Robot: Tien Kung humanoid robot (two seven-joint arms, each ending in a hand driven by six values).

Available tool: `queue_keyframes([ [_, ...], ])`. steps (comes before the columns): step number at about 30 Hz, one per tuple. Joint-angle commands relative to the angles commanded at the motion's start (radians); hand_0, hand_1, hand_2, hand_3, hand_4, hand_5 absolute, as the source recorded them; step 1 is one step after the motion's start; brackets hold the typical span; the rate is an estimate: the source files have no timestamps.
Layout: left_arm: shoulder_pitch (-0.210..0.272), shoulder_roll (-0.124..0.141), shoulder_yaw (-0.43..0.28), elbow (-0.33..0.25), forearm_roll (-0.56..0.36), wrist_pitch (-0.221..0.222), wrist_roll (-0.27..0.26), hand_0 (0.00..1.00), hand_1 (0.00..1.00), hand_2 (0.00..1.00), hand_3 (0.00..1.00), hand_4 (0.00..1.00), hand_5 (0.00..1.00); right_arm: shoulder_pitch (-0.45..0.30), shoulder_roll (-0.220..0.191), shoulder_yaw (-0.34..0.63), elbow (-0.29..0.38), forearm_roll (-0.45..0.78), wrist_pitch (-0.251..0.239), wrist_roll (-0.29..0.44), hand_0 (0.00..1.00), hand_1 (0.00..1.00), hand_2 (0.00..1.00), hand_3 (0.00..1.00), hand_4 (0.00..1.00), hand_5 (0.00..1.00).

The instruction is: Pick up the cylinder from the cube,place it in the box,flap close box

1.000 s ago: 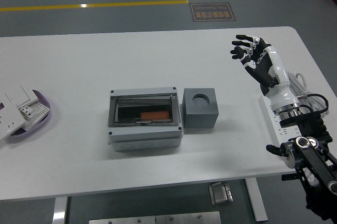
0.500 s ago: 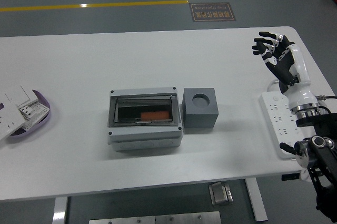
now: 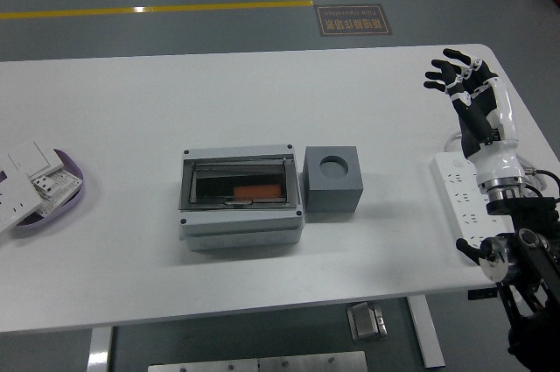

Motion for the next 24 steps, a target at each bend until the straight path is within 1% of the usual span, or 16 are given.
queue_keyframes([
  [10,-0.007,0.000,0.005,0.003,-0.022,0.009,-0.010,0.611,0.619,0.583,0.629,0.684,0.201,-0.005,0.012,0.001,0.005,0.114,0.031,0.018,0.504,0.517,0.595,0.641,0.782,0.363],
  [11,-0.008,0.000,0.006,0.003,-0.024,0.009,-0.011,0.611,0.619,0.583,0.629,0.683,0.200,-0.004,0.013,0.002,0.006,0.121,0.033,0.020,0.503,0.505,0.591,0.640,0.783,0.360],
  [18,-0.009,-0.004,0.007,0.002,-0.027,0.010,-0.010,0.612,0.619,0.583,0.630,0.684,0.202,-0.007,0.019,0.010,0.007,0.125,0.031,0.022,0.501,0.494,0.584,0.645,0.784,0.362],
  [24,-0.001,-0.005,0.009,0.000,-0.032,0.012,-0.005,0.612,0.619,0.583,0.629,0.682,0.200,-0.008,0.020,0.012,0.007,0.110,0.027,0.019,0.500,0.488,0.583,0.647,0.780,0.362],
])
